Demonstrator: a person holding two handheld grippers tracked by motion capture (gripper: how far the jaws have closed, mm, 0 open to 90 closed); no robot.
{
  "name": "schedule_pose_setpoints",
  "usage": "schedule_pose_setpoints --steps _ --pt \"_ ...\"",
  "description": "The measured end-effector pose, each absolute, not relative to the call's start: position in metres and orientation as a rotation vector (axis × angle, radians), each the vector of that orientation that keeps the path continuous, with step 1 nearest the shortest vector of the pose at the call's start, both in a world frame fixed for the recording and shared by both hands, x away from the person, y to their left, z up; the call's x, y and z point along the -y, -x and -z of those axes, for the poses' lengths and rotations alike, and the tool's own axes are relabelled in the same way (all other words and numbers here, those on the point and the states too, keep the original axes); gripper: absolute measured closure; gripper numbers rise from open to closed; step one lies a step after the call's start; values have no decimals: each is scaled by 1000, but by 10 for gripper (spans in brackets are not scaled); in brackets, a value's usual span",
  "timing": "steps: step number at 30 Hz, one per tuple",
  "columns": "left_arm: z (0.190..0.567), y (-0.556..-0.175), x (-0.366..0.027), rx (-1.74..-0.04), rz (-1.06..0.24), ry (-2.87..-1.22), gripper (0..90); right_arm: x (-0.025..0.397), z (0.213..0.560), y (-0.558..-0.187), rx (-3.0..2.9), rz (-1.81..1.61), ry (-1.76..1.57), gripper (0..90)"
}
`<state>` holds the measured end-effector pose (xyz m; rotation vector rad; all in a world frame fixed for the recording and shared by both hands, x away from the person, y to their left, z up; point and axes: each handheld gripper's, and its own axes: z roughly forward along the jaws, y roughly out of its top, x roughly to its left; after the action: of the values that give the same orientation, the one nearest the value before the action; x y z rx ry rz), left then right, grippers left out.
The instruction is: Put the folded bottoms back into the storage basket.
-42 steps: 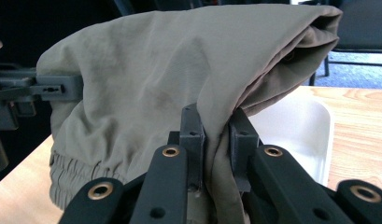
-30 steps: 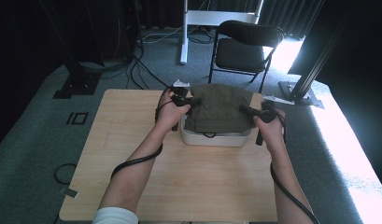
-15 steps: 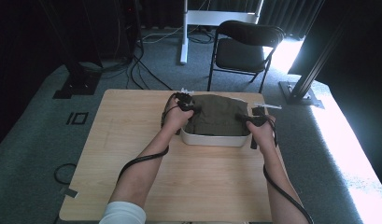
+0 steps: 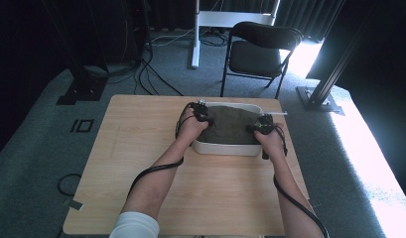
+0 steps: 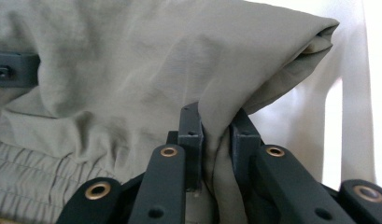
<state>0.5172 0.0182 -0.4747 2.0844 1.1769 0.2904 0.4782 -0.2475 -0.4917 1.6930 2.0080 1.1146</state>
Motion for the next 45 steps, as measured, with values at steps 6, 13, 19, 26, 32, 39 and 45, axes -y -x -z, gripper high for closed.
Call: schedule_pose_setpoints --steps 6,13,19,26,32,39,45 --pt "475 -517 -17 -1194 -297 -2064 588 244 491 -481 -2014 -1108 -1619 577" --pt "459 -510 -18 -1156 -337 -2027 400 247 478 -480 -1948 -1157 -1546 382" --pt "447 -497 -21 -1077 -318 -1963 273 244 456 -471 -1952 -1244 -1470 247" --pt "441 -480 -25 -943 -390 -1939 172 236 448 -459 -2052 -1184 -1312 152" --pt "440 -470 -30 -946 -418 -1885 172 235 448 -450 -2037 -1237 -1312 151" --pt "440 -456 -39 -956 -407 -1833 172 237 449 -439 -2021 -1285 -1294 150" --pt "440 -442 -49 -955 -421 -1838 172 237 445 -424 -2000 -1312 -1281 150"
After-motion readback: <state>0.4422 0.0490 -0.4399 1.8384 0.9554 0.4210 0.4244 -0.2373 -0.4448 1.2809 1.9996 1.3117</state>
